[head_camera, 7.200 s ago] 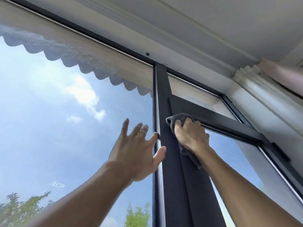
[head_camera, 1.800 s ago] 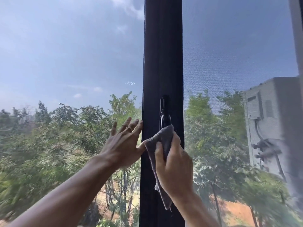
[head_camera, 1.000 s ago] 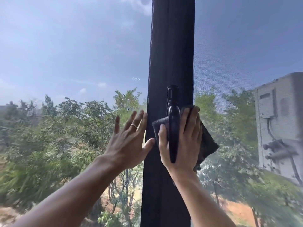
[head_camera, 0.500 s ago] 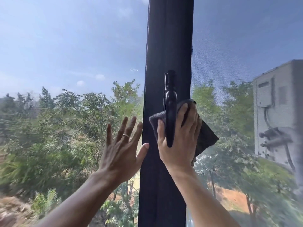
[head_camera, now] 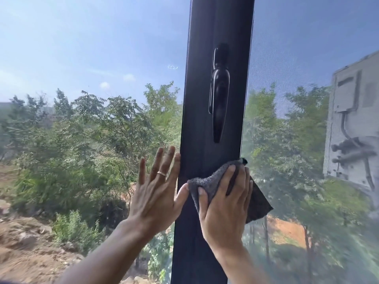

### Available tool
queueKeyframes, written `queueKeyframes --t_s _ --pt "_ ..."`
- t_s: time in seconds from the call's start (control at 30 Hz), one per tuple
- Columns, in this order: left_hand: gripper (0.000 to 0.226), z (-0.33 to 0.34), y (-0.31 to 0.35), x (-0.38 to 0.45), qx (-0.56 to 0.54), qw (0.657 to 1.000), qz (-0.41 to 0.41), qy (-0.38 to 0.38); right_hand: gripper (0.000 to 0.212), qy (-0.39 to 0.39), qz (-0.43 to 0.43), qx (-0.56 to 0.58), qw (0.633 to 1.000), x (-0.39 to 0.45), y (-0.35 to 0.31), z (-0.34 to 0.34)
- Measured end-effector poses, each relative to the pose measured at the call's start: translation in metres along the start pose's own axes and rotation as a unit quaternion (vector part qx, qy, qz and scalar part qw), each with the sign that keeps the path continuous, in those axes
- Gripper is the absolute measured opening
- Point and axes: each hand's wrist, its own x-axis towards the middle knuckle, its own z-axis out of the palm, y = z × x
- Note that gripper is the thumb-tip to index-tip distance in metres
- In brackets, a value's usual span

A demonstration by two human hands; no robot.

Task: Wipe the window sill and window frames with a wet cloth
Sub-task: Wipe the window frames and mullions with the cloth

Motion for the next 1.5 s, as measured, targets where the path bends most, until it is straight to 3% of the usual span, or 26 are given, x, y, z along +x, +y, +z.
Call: queueKeyframes --t_s 0.2,0.4,0.63,0.8,1.03,1.2,1.37,1.5 --pt "0.071 0.007 -0.005 -0.021 -0.011 1.000 -0.005 -0.026 0.076 0.020 0.021 -0.010 1.000 0.035 -0.011 0.000" --pt "0.072 0.021 -0.006 -0.042 -0.018 0.999 -0.002 -0.039 0.074 -0.004 0.000 0.033 0.999 -0.045 0.005 0.008" --pt "0.072 0.038 0.005 -0.069 -0.041 0.999 0.000 -0.023 0.074 0.031 0.018 0.055 0.998 -0.035 0.003 0.011" --pt "0.073 0.058 0.009 -0.100 -0.041 0.998 0.002 -0.041 0.075 -0.017 0.002 0.065 0.998 -0.102 0.016 0.016" --pt "0.071 0.081 0.015 -0.123 -0.083 0.996 0.003 -0.011 0.075 0.018 0.024 0.056 0.998 -0.074 0.009 0.020" --pt "0.070 0.091 0.013 -0.149 -0.097 0.995 0.004 -0.029 0.075 -0.049 0.031 0.048 0.997 -0.143 0.017 0.020" --pt "0.069 0.099 0.012 -0.172 -0.097 0.994 0.020 -0.053 0.075 0.009 0.040 0.039 0.998 -0.113 0.010 0.024" --pt "0.072 0.106 0.016 -0.189 -0.099 0.992 0.021 -0.071 0.075 -0.061 0.055 0.035 0.996 -0.180 0.017 0.023"
